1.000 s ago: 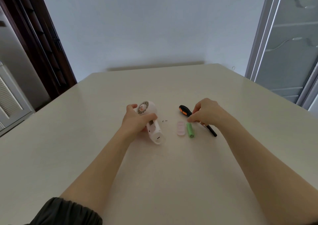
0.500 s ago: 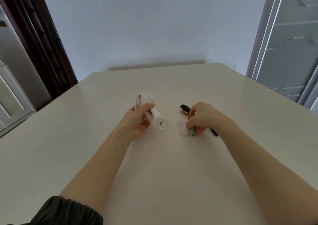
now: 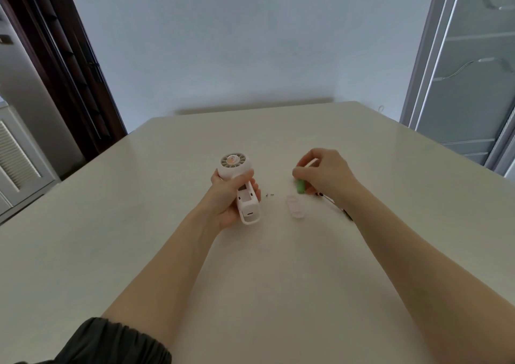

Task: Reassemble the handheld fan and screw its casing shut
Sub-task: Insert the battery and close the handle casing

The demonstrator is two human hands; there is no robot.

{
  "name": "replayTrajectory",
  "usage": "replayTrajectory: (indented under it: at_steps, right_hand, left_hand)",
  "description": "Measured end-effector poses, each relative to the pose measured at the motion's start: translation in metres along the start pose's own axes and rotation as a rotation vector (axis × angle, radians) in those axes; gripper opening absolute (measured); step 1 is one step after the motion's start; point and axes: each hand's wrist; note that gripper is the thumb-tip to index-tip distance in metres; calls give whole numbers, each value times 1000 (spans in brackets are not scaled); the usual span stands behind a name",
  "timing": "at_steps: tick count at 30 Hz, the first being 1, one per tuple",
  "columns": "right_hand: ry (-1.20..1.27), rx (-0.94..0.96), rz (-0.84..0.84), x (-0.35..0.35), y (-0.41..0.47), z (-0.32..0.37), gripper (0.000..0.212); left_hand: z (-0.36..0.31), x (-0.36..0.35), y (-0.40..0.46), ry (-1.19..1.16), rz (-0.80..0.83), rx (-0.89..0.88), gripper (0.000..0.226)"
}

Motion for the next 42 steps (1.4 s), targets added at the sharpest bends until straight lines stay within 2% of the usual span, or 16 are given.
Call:
replayTrajectory:
  at_steps: [4,7,12,18,23,30,34,37,40,42]
  right_hand:
    - [484,-138,150,-8,-9,12,12]
    - [587,-105,213,-15,-17,15,14]
    - [396,111,168,-21,-24,12,15]
    - [144,422,72,-28,-31,10,15]
    - [63,522,80,-31,-33,9,14]
    - [29,461,191,-29,-33,8,10]
    - [70,383,221,-29,-30,7,10]
    - [73,320,240,-29,-30,7,9]
    - [117,180,289,-27,-28,9,14]
    - [211,-30,345,-26,-25,9,26]
  left_hand:
    - [0,-4,-4,2,52,65,55]
    - [0,-5,-7,-12,114,97,56]
    - [1,-7,-10,-55,159,99,50]
    - [-1,-3,-7,-130,200,147,65]
    - [-1,-1,-4,-145,208,151,71]
    - [-1,4,3,-157,155,93,68]
    - [-2,4,1,-181,223,151,70]
    - [-1,3,-1,-190,258,116,73]
    - [-1,4,-1,-181,259,88,67]
    - [0,4,-2,-156,253,71,61]
Point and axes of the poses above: each hand's wrist, its own y-axis towards the middle knuckle, its own x-axis out of the back of the hand, z = x × y, and after that the axes turned 13 degrees about -z, right-handed
